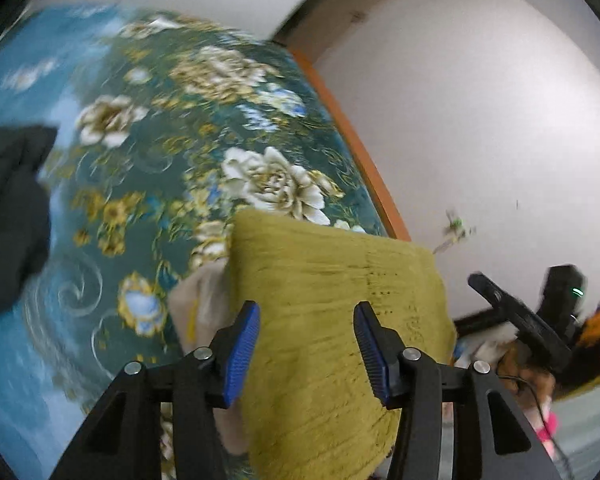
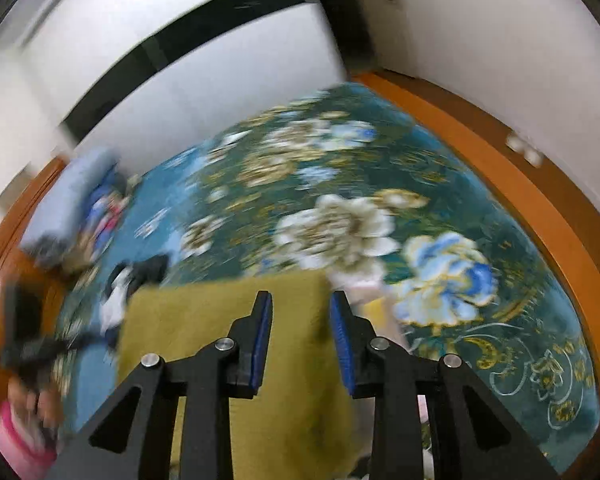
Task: Fold clothes
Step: 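Lower the folded sweater onto the pink-beige folded clothes with both grippers, then release the sweater with both grippers and pull them back from the stack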
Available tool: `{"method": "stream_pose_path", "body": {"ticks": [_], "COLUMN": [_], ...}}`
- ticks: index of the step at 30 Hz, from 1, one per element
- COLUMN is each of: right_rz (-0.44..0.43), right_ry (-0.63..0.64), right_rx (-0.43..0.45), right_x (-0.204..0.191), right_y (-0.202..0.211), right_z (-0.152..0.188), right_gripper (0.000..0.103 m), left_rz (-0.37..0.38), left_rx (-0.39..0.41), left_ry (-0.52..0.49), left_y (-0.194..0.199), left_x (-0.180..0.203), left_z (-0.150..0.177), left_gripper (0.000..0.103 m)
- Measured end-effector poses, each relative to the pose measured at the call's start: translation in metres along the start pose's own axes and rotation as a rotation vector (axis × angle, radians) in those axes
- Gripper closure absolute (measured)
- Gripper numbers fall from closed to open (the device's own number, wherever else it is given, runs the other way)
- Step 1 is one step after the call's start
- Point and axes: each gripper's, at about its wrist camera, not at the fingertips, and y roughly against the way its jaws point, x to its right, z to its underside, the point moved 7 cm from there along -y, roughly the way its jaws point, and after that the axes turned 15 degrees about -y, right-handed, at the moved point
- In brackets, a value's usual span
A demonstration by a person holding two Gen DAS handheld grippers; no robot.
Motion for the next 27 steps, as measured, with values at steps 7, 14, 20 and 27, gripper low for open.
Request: {"method": "stream_pose_path", "body": {"ticks": [7,14,20,27], "right_rz": [0.060,0.000,-0.051,-0.033], "right_ry": [0.167,0.050,-0.004,-0.019], "right_rx": [-0.130,-0.105,-0.104,-0.089], "right_x": [-0.015,0.010,0.012,0.009], "right_y": [-0.021,-0.055,-0.073,-0.066], "right_z": [0.088,0.066,0.061,0.061], "right_gripper": [0.072,0.073,0.073,0.072], "left_rz": [0.018,-0.045,-0.155,-0.149], "left_rx": [-0.058,-0.083,-0.133,-0.091], "left_ry": [-0.005,-0.029,-0.097,-0.115], "left_y": [-0.044,-0.074,-0.095,-0.070], "left_x": [-0.006,-0.022,-0.032,-0.016], "left_z": [0.004,0.000,0.002,0.002], "left_gripper": [0.050,0.050,0.049,0.049]}}
